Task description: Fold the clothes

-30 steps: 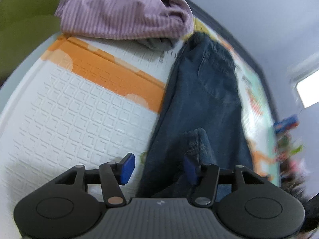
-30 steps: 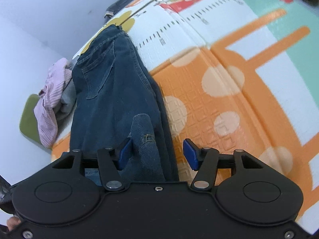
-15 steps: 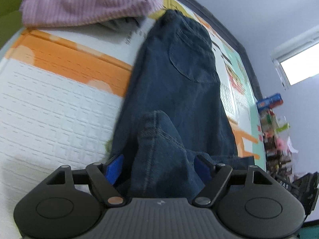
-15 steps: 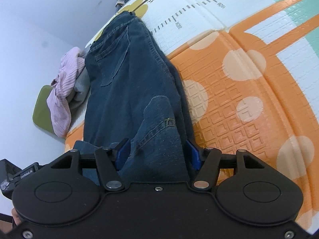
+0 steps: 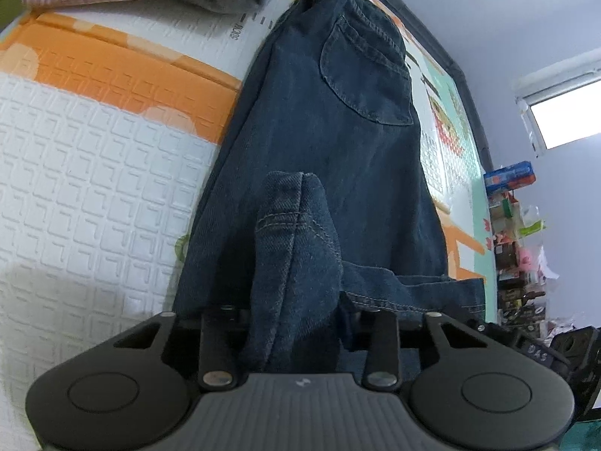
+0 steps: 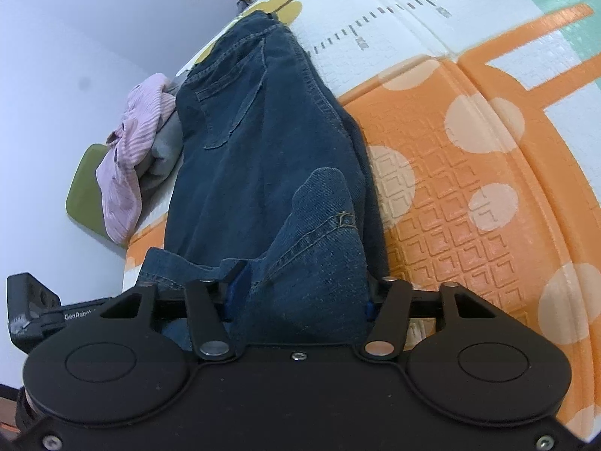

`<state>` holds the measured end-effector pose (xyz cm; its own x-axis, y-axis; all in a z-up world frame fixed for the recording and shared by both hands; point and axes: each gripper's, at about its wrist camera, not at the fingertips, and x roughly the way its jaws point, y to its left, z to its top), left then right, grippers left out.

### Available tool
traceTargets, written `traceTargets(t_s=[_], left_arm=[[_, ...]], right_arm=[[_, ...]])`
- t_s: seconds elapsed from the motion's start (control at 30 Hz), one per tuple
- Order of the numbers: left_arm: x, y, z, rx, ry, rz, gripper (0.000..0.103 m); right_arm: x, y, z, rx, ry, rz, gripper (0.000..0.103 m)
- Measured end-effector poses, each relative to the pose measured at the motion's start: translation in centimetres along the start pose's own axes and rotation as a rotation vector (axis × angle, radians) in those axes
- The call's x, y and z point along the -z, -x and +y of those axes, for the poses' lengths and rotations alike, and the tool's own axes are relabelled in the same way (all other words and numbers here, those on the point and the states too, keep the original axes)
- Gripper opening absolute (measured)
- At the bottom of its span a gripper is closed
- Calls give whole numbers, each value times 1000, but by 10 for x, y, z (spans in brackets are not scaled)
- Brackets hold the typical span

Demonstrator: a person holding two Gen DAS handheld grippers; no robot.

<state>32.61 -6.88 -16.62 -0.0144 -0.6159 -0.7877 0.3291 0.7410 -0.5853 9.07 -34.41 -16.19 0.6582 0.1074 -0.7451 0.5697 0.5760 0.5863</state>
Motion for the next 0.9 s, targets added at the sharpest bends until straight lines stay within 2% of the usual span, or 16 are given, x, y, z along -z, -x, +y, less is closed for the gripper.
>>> traceTargets(t_s=[0.07,0.27,0.63,0.77,0.9], left_arm=[[2,4,-2,-1,-13,-9,33],[6,21,-10,32,-43,-50,31],[23,54,-36,83,-264,-230,30],[29,66,-41,118,-307,-312,29],[32,78,-41,146,-340,-400,25]], right_arm=[[1,2,3,3,22,-8,35],[5,17,12,7,97,-40,21],[9,40,25,19,146,-84,20],[10,49,29,26,163,-130,20],[10,63,37,-19,203,-206,17]])
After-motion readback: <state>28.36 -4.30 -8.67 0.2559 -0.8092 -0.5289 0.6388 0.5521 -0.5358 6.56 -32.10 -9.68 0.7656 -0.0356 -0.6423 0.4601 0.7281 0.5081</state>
